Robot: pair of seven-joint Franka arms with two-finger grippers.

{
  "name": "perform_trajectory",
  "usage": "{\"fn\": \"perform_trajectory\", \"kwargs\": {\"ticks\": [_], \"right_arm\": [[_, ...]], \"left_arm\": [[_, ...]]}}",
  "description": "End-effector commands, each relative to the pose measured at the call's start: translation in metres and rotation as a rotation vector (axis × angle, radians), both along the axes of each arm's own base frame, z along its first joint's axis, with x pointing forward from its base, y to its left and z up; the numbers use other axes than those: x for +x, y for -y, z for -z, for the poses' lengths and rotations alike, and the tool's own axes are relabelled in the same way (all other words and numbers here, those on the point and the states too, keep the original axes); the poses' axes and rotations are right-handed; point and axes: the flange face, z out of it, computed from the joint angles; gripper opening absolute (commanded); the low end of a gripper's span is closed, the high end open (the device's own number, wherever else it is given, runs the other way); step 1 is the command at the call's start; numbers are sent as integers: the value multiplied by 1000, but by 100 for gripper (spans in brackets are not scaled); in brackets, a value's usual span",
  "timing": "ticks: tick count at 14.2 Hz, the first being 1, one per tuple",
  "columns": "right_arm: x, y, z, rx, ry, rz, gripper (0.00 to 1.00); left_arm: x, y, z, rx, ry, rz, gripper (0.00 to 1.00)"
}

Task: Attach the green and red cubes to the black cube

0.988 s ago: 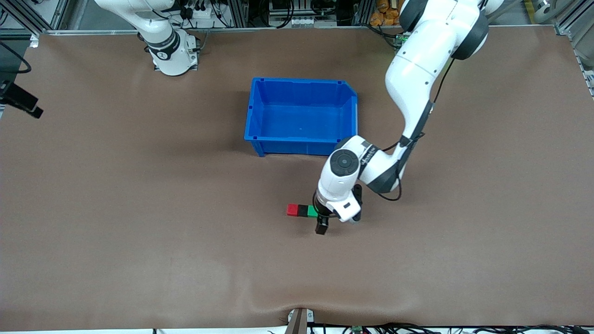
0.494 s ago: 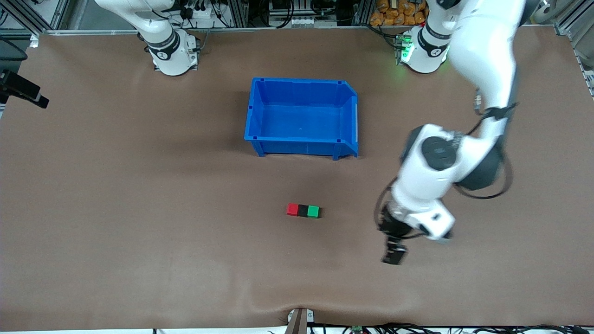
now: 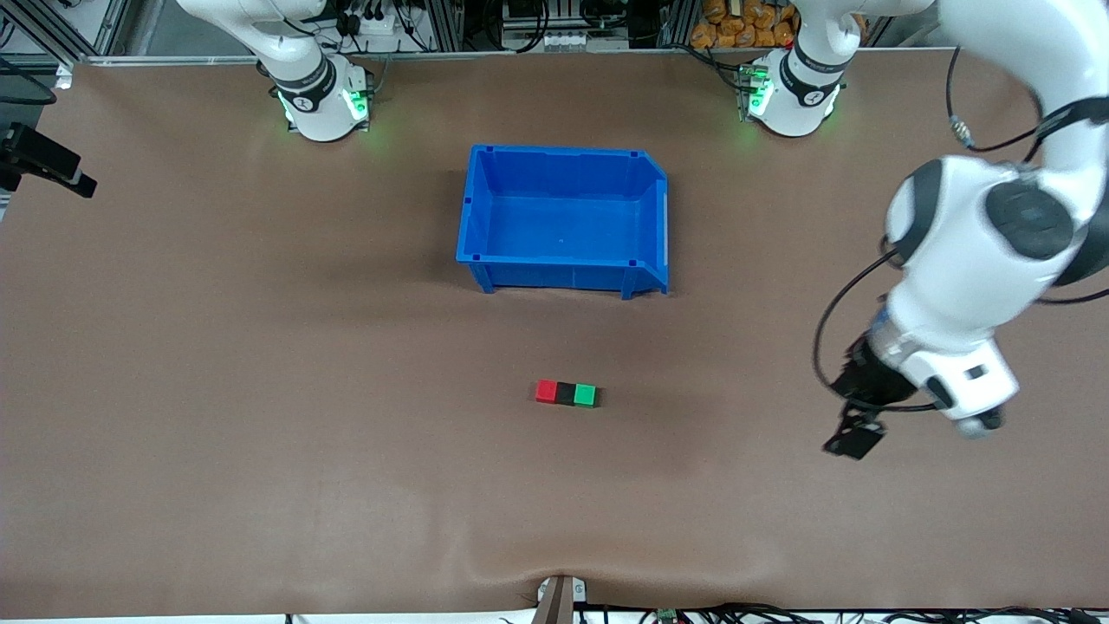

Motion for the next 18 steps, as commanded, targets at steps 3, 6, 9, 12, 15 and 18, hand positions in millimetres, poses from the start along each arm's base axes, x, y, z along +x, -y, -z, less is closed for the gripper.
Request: {"fn": "perform_trajectory", "kwargs": {"ticks": [3,6,9,12,15,18], "right_arm": [[-5,-6,-5,7,12,-21,100],[-6,-7,-5,6,7,-23,100],[-6,-7,-5,8,5,-23,100],[-6,-7,-5,9,4,-23,100],[-6,-6,-5,9,4,-22,100],[-6,-6,-5,11,4,-22,100]], "left_arm": [[-55,-47,-55,12,-13,237,100],[-75,-56,-71,78,-73,461,100],[-96,-61,-88,122,-110,636,100],[-120,-76,-98,159,-197,866,100],[-140,-78,-110,192,-231,999,100],[-156,-80,-115,215,-228,1045,100]]}}
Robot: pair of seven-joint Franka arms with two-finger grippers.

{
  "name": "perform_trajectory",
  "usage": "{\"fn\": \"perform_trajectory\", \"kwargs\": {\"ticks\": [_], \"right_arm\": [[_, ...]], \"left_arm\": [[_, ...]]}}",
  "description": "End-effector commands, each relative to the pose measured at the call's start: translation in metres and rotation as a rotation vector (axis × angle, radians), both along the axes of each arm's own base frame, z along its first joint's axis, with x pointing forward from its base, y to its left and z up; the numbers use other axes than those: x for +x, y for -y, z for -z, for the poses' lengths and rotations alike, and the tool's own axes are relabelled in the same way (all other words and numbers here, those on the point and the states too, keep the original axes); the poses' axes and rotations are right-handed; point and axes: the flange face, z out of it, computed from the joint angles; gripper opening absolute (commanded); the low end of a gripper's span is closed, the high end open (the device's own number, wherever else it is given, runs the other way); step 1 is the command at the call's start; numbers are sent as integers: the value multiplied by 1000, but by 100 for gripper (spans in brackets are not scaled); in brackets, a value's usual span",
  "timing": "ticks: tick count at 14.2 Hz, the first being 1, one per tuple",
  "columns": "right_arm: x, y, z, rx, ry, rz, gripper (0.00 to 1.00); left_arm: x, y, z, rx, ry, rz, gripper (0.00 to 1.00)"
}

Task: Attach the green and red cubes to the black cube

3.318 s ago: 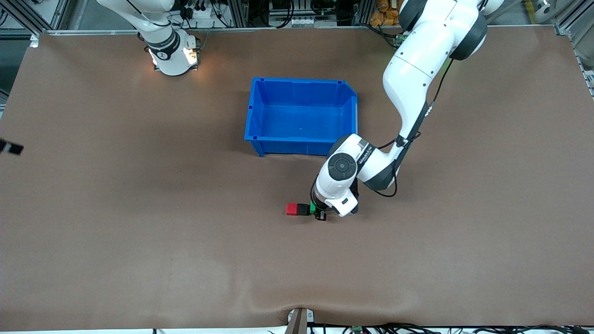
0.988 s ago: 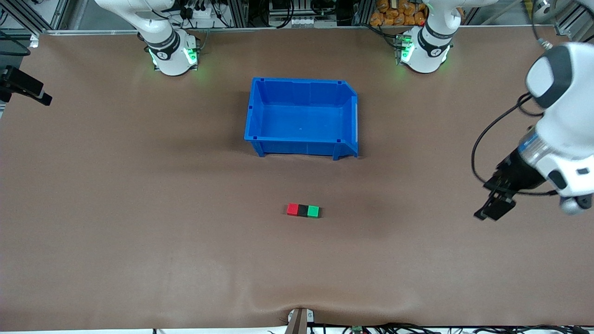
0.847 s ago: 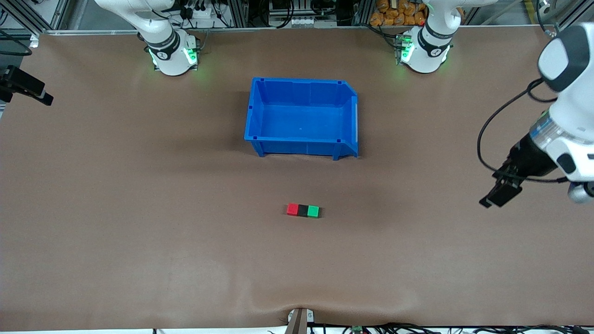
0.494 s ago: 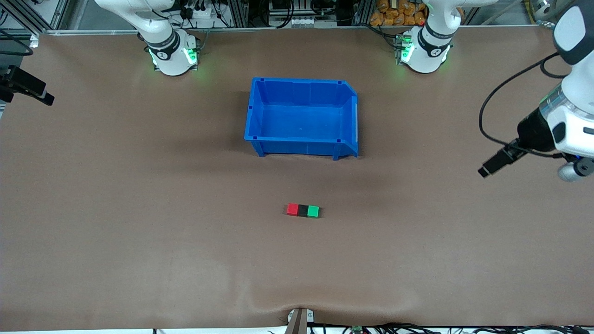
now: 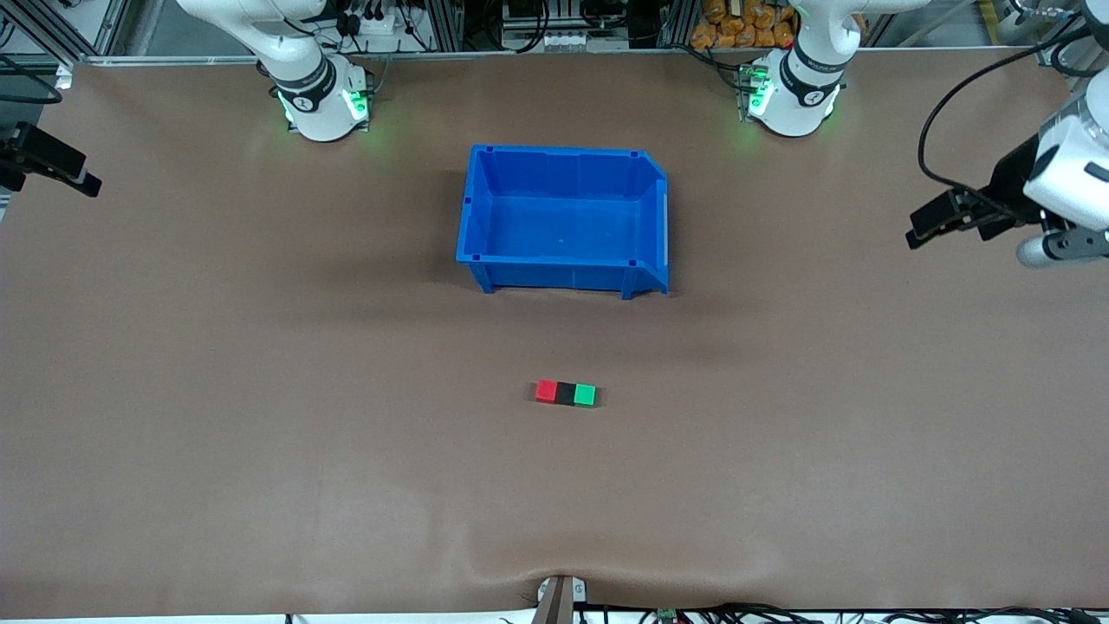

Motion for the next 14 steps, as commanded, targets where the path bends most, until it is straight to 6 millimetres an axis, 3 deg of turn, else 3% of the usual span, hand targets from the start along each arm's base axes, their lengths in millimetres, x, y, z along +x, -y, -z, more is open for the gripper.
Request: {"fn": "perform_trajectory", "kwargs": {"ticks": [1,3,14], "right_arm": [[-6,-2,-5,11,5,-8,100],[-6,-2,-5,11,5,-10,100],[-7,-3,-4,12,0,-11,100]], "left_arm": [[-17,-1,-3,47,5,74,100],[-17,-2,-7,103,10,171,100],[-9,1,-20,17,-21,166,100]]}}
